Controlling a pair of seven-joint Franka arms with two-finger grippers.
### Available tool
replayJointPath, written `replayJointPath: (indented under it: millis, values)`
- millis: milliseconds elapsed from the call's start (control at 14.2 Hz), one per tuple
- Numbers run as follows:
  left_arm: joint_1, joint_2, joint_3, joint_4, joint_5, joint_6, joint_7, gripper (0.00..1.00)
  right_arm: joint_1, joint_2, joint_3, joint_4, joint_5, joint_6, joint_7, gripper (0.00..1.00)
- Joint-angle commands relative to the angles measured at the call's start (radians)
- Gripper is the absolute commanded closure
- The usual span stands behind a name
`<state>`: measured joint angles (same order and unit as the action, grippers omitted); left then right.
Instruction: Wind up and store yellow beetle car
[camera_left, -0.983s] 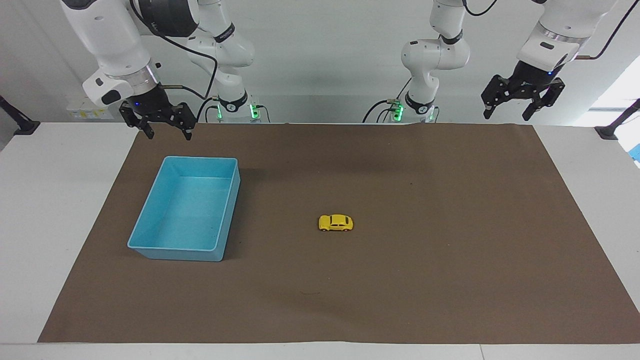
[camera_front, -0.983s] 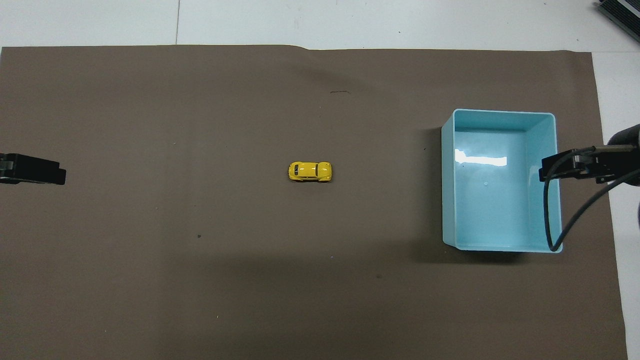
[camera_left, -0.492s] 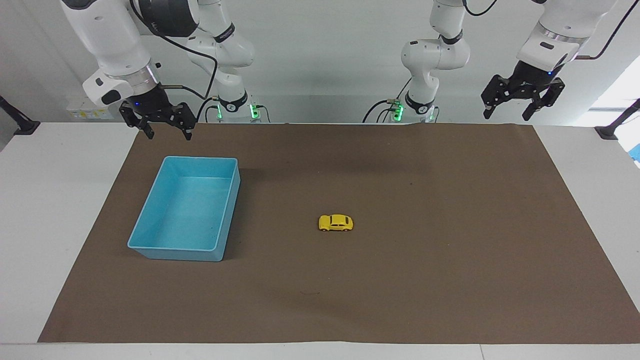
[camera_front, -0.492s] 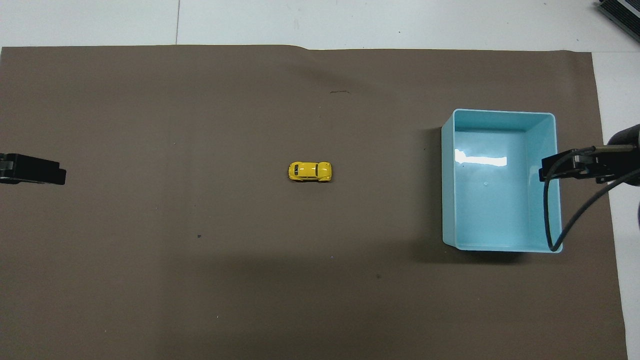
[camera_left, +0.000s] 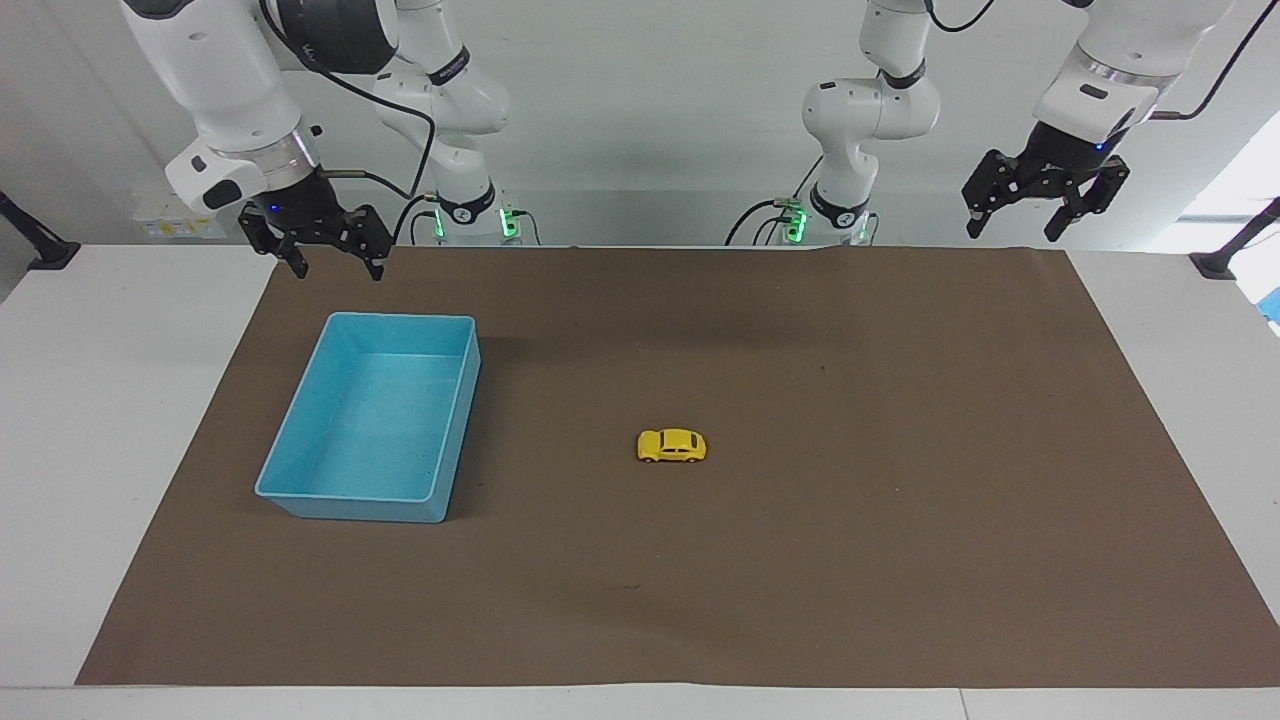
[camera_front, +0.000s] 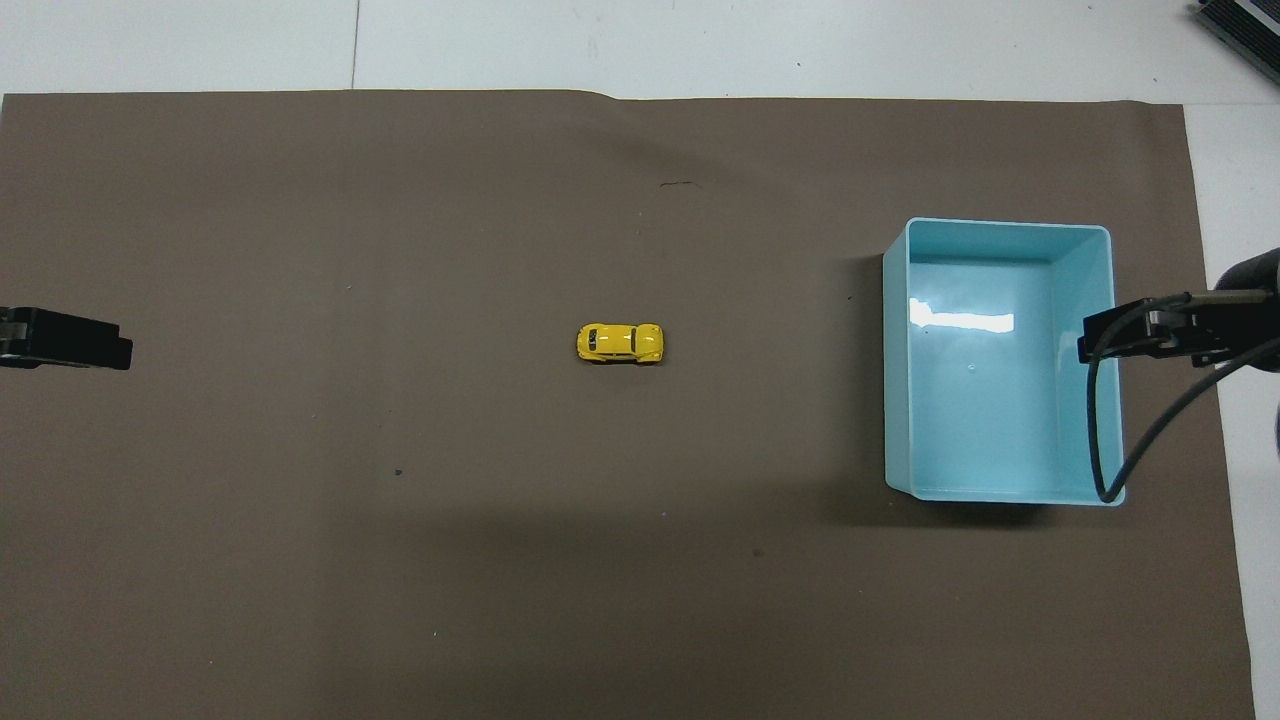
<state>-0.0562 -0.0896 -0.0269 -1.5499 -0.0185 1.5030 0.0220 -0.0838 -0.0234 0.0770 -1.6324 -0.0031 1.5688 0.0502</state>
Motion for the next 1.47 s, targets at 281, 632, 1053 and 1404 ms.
replayJointPath:
  millis: [281, 632, 1053, 1404]
  values:
    - [0.001, -0.010, -0.004, -0.024, 0.003, 0.008, -0.001, 0.00, -0.010, -0.010, 0.007, -0.007, 0.003, -0.001, 0.010, 0.00]
    - [0.006, -0.010, -0.002, -0.025, 0.003, 0.034, -0.008, 0.00, -0.010, -0.010, 0.007, -0.007, 0.002, -0.001, 0.010, 0.00]
    - [0.010, 0.004, -0.002, -0.051, 0.000, 0.080, -0.150, 0.00, -0.010, -0.010, 0.007, -0.007, 0.002, -0.001, 0.010, 0.00]
    - [-0.002, 0.016, -0.004, -0.093, -0.003, 0.129, -0.425, 0.00, -0.011, -0.010, 0.007, -0.007, 0.003, -0.001, 0.010, 0.00]
